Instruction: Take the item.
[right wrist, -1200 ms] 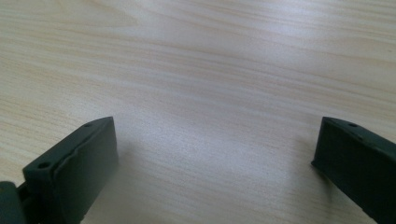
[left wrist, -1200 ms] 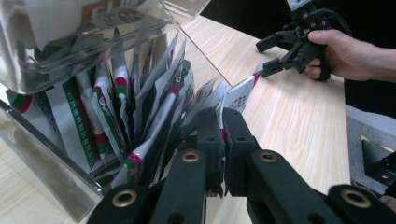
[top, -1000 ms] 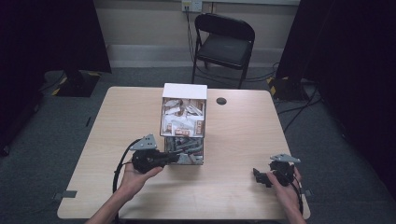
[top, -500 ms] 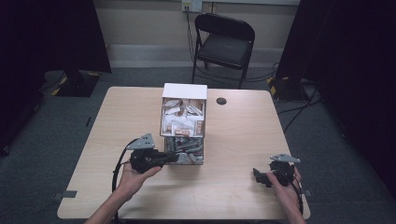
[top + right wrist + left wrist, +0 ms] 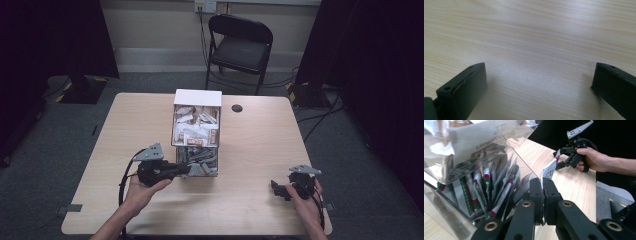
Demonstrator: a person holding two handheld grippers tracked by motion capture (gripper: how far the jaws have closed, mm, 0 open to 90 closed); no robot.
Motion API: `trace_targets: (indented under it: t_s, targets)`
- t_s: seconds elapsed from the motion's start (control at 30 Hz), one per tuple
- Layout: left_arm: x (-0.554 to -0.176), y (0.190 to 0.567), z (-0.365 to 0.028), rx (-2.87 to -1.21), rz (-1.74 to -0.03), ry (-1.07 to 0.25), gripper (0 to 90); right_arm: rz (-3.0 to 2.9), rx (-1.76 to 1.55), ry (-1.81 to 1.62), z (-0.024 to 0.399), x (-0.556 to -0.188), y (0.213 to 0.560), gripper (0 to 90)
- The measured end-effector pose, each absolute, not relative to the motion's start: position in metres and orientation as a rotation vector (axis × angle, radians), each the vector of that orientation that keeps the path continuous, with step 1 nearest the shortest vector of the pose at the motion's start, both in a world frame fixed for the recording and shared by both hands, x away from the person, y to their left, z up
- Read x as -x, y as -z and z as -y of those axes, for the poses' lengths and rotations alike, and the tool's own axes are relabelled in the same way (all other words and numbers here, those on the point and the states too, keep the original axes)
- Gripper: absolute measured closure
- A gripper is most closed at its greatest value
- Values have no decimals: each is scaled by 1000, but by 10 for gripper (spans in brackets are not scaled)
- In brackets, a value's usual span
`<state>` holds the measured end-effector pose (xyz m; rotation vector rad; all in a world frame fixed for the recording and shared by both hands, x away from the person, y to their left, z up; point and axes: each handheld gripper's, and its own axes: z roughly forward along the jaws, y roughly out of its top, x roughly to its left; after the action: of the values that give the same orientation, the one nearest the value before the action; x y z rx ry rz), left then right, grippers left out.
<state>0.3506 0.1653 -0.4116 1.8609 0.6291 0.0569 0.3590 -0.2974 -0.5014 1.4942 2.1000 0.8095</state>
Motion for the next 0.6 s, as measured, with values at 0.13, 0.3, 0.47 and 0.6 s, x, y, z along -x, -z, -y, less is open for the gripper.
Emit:
trace_targets:
  t_s: [0.13,0.3,0.47,0.6]
  targets:
    - [-348,409,-165,-1861,-622,-55,878,-2100,-1494,-809,297,-359,501,0]
    - [-347,404,-168,-1860,-615,-62,877,-2100,-1494,-809,297,-359,501,0]
    - [-344,401,-176,-1852,-617,-71,878,-2100,-1494,-810,297,-359,501,0]
    - [-343,399,-184,-1854,-629,-80,878,-2100,-1494,-809,297,-359,501,0]
